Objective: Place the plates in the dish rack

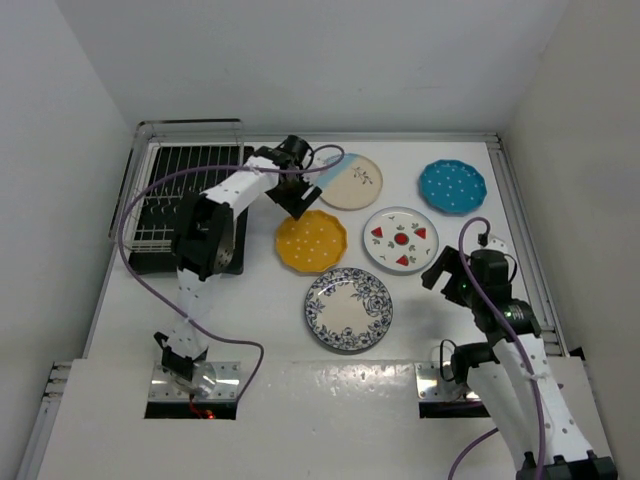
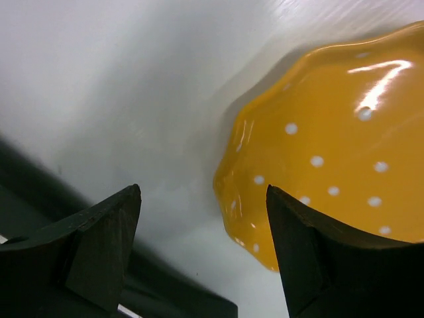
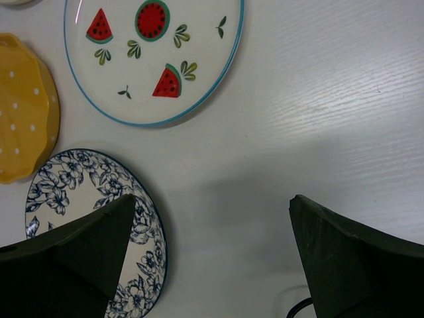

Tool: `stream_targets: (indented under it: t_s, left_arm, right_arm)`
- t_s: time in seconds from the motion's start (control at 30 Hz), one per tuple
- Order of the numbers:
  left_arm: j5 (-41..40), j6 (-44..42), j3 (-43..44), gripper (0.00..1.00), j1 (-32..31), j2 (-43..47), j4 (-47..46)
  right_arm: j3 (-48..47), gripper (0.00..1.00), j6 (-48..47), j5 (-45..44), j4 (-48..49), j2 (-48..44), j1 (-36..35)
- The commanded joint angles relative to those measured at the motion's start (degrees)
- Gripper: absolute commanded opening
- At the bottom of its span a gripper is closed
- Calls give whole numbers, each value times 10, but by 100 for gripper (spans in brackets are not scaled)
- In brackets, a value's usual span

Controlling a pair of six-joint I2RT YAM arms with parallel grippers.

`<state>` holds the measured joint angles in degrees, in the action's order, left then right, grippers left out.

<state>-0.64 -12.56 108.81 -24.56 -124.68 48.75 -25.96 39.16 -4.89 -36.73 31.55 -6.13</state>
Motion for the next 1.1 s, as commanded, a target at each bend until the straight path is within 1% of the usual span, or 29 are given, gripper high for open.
stream_targets:
  t_s: [0.0, 0.1, 0.13, 0.2, 0.23, 0.33, 0.37, 0.4, 0.43, 0.53, 0.57, 0.6, 0.63, 0.67, 0.77, 0.83, 0.9, 0.93, 0.97, 1.0, 1.07]
  left_arm:
    - [-26, 20, 9, 81, 12, -31, -9]
    - [-2, 26, 9, 81, 27, -64, -15]
    - [23, 26, 9, 81, 35, -71, -15]
    - [52, 26, -7, 77, 40, -76, -9]
    - [85, 26, -14, 72, 40, -76, -9]
    - [124, 20, -53, 58, 45, -52, -3]
    - [149, 12, -62, 49, 45, -52, 3]
    - [161, 7, -68, 44, 45, -47, 12]
    - [179, 7, -75, 36, 50, -47, 17]
    - [194, -5, -81, 29, 50, -54, 32]
    - [194, -5, -81, 25, 50, -62, 38]
    - [194, -5, -81, 20, 50, -67, 38]
    - [199, -5, -76, 6, 50, -74, 38]
    - [199, -5, -76, 0, 50, -74, 38]
    - [199, 7, -35, 0, 63, -74, 38]
    - [199, 28, -15, 0, 69, -56, 38]
    - [199, 39, 16, 0, 69, -20, 38]
    - [190, 50, 25, 0, 74, 12, 38]
    - [184, 50, 33, 0, 74, 12, 38]
    - [175, 56, 39, 0, 74, 49, 28]
    - [142, 61, 39, 0, 69, 89, 7]
  right_arm:
    - [-16, 99, 13, 11, 38, 11, 1]
    - [-16, 99, 15, 19, 44, 22, -1]
    - [-14, 99, 15, 20, 46, 23, 2]
    - [-16, 99, 18, 24, 47, 28, 1]
    - [-18, 99, 17, 26, 47, 32, 2]
    - [-24, 99, 18, 23, 39, 33, 1]
    - [-25, 99, 15, 20, 38, 32, 1]
    - [-26, 99, 12, 15, 37, 27, 1]
    - [-28, 99, 12, 11, 37, 26, 1]
    - [-30, 99, 8, 0, 34, 16, 1]
    - [-30, 99, 9, -2, 34, 14, 1]
    - [-32, 99, 8, -4, 32, 13, 0]
    - [-32, 99, 7, -7, 32, 11, 1]
    - [-34, 99, 6, -8, 31, 9, 1]
    - [-40, 99, 1, -13, 25, 7, 1]
    - [-41, 99, -3, -19, 22, 5, 1]
    - [-43, 99, -6, -22, 21, 3, 2]
    - [-42, 99, -8, -25, 20, 2, 0]
    - [-42, 99, -8, -28, 22, 1, 1]
    - [-42, 99, -5, -28, 23, 1, 1]
    - [-43, 99, -6, -33, 25, -2, 1]
